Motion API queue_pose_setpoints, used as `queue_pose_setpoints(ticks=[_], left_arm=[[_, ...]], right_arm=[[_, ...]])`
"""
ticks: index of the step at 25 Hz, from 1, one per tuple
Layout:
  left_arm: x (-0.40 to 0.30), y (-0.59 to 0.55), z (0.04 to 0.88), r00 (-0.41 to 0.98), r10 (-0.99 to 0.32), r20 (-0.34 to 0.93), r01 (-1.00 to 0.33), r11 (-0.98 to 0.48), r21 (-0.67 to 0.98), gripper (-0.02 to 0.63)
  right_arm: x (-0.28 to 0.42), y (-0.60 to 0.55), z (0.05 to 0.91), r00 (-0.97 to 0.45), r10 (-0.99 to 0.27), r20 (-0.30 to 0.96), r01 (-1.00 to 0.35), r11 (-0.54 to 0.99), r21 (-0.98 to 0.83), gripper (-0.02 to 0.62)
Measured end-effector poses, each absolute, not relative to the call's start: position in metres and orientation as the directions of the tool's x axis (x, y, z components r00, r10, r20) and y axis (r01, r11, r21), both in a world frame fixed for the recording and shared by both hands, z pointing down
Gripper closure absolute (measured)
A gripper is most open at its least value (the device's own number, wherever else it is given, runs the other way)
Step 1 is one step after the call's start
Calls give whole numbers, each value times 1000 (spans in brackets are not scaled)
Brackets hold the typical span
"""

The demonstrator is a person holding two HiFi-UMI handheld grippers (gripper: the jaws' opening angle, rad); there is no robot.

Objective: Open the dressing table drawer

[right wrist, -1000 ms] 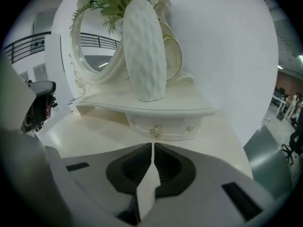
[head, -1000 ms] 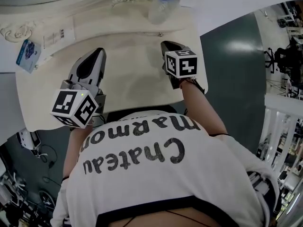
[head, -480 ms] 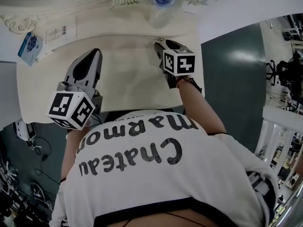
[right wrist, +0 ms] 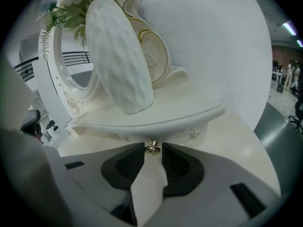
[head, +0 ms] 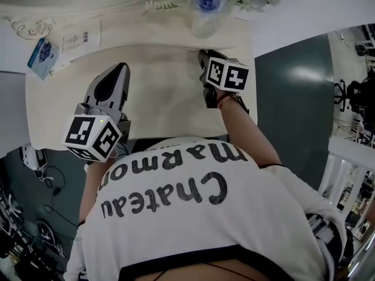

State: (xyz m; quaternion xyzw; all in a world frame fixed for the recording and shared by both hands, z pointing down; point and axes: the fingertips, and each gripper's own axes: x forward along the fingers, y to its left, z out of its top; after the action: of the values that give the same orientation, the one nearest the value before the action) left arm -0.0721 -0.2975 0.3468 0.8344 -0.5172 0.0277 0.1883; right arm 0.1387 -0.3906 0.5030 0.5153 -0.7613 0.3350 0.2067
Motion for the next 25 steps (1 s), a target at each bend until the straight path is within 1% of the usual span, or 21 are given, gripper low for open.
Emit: queue_pose_setpoints(ticks=[3,25], left_arm=[[-71,-297,349,464,-852,244,-874,-393,287,583],[-72,-293,350,477,-843,249,-868,-407,284,583]], right_arm=[[137,-391,506,-372,-646,667,-928,240,-286,491],[138,-386,509,-371,-663,650,-928,238,-286,492]])
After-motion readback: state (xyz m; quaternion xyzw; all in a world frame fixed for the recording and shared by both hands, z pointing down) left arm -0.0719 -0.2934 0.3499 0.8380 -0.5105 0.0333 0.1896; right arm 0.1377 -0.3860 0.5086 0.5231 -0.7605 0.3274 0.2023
